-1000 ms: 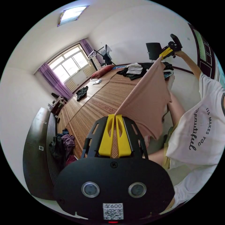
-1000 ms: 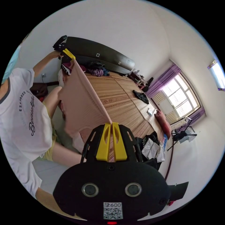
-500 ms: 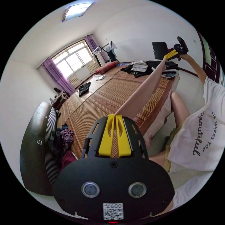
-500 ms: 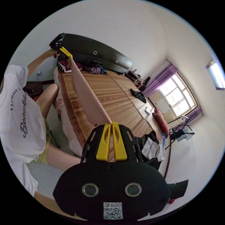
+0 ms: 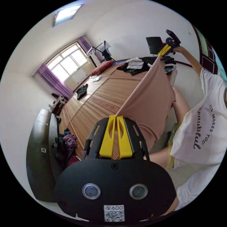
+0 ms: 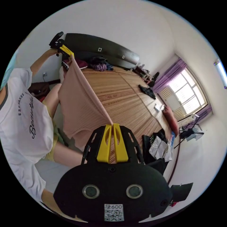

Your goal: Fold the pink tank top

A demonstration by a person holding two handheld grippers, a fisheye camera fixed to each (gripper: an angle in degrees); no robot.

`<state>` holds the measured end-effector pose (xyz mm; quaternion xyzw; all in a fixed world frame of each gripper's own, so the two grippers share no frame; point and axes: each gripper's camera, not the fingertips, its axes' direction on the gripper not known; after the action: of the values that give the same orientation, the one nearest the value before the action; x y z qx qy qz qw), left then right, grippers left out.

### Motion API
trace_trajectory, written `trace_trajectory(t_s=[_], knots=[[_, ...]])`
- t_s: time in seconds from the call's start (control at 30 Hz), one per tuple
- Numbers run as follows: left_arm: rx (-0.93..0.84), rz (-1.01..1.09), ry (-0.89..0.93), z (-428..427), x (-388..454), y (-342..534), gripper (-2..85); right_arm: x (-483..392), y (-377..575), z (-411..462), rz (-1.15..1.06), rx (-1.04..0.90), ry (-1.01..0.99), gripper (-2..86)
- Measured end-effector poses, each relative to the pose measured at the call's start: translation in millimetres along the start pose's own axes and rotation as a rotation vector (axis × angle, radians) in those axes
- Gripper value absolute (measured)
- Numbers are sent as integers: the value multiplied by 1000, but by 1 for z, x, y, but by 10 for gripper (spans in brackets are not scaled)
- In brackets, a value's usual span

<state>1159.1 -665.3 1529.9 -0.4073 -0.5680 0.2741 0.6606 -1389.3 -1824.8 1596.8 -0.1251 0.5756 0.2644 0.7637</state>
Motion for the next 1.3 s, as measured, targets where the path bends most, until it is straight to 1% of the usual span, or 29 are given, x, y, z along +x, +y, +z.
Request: trace_trajectory(t_s=[0.07,0.1,0.17,0.2,0.27,0.3,0.37,0.43,0.47,0.53,0.7,0.8,0.87,0.9,1.0,1.07,1.17,1.23,1.3], knots=[[-60,-23,108,44,-59,-14,13,64,-28,47,34,-92,-99,-9],[-78,-30,131,58,-74,-17,14,81,-35,62,41,-120,-122,-9],[-173,-50,204,127,-136,-29,15,153,-62,135,96,-230,-210,-9],[-195,-54,218,146,-151,-32,15,173,-68,155,126,-249,-234,-9],[-284,-63,258,216,-205,-38,15,252,-84,233,251,-311,-346,-9],[-312,-90,283,231,-220,-39,15,269,-87,251,283,-328,-378,-9],[-397,-173,416,281,-273,-41,15,328,-100,313,395,-412,-497,-9],[-409,-198,445,300,-307,-43,16,359,-110,341,415,-467,-472,-9],[-406,-208,465,307,-331,-44,16,381,-118,349,423,-464,-450,-9],[-402,-211,496,313,-368,-47,17,416,-128,356,423,-475,-454,-9],[-408,-192,584,315,-465,-62,19,516,-164,345,370,-467,-547,-9],[-455,-160,692,320,-519,-68,19,575,-181,340,340,-507,-630,-9],[-444,-107,766,316,-559,-74,18,623,-190,338,369,-534,-709,-9],[-439,-91,785,314,-569,-75,18,634,-192,338,376,-533,-733,-8],[-485,-102,858,314,-622,-77,18,687,-197,334,405,-550,-791,-8],[-445,-117,927,306,-660,-73,13,726,-195,325,438,-515,-871,-7],[-312,-146,1000,290,-705,-63,9,770,-185,306,482,-435,-943,-7],[-313,-186,988,286,-726,-53,8,796,-175,296,535,-405,-978,-7],[-332,-202,967,280,-742,-43,6,821,-161,280,594,-359,-964,-8]])
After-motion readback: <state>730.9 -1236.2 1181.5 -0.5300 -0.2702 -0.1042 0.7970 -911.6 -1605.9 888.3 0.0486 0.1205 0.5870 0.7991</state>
